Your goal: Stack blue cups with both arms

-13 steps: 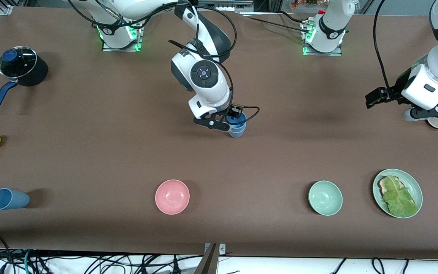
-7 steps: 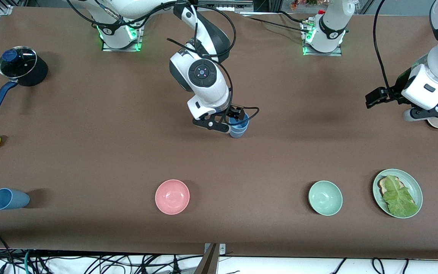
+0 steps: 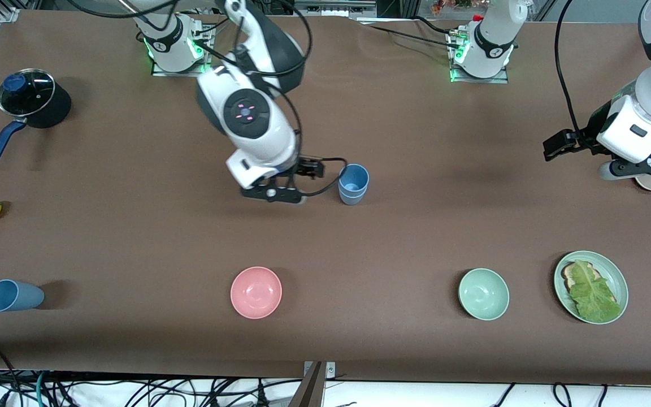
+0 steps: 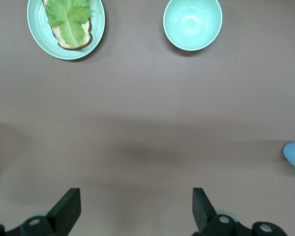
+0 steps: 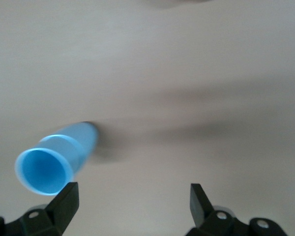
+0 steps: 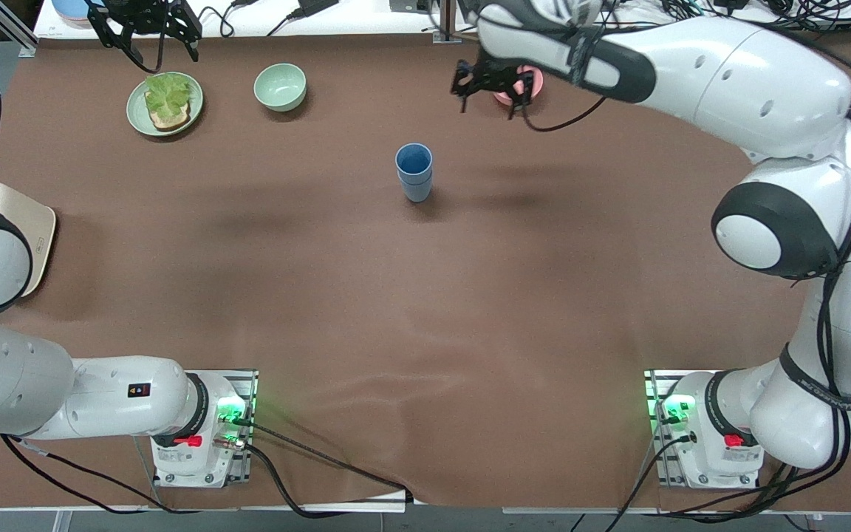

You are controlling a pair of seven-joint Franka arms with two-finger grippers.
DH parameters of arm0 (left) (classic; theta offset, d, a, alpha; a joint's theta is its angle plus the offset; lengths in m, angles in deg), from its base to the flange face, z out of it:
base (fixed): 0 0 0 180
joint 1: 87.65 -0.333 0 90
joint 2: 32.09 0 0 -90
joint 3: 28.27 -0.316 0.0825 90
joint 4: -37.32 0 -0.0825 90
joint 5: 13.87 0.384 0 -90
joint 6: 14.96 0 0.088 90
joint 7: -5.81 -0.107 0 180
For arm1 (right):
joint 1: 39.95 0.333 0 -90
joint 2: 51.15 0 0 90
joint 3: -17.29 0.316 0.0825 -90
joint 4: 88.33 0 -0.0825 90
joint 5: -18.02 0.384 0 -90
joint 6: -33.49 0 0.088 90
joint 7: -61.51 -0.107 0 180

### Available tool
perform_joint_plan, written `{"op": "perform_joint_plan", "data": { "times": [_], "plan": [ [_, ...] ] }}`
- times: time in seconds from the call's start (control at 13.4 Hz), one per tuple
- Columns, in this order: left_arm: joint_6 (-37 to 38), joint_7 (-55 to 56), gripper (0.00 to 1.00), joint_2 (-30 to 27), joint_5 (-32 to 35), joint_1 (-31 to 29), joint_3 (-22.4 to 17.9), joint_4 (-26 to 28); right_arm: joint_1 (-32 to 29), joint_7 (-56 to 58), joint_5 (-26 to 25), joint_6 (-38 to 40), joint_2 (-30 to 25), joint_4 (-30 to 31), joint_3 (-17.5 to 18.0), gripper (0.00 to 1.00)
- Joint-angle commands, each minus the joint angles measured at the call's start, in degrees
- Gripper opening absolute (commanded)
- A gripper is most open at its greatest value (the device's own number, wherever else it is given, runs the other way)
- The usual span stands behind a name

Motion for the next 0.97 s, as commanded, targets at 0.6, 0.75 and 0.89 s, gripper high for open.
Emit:
{"op": "perform_joint_plan", "data": {
  "times": [0.6, 0.75, 0.89],
  "plan": [
    [0.9, -1.3, 1.0, 0.3, -1.0, -0.4, 0.2, -1.0, -2.1, 11.7, -4.9, 5.4, -5.6, 5.8, -16.0, 1.0],
    [0.9, -1.3, 1.0, 0.3, -1.0, -0.3, 0.2, -1.0, -12.3, 11.8, -5.8, 4.9, -8.7, 8.5, -9.1, 1.0],
    [0.9, -1.3, 1.0, 0.3, -1.0, -0.4, 0.2, -1.0, -25.3, 12.0, -9.3, 1.7, -14.2, 15.0, 2.0, 1.0]
  ]
}}
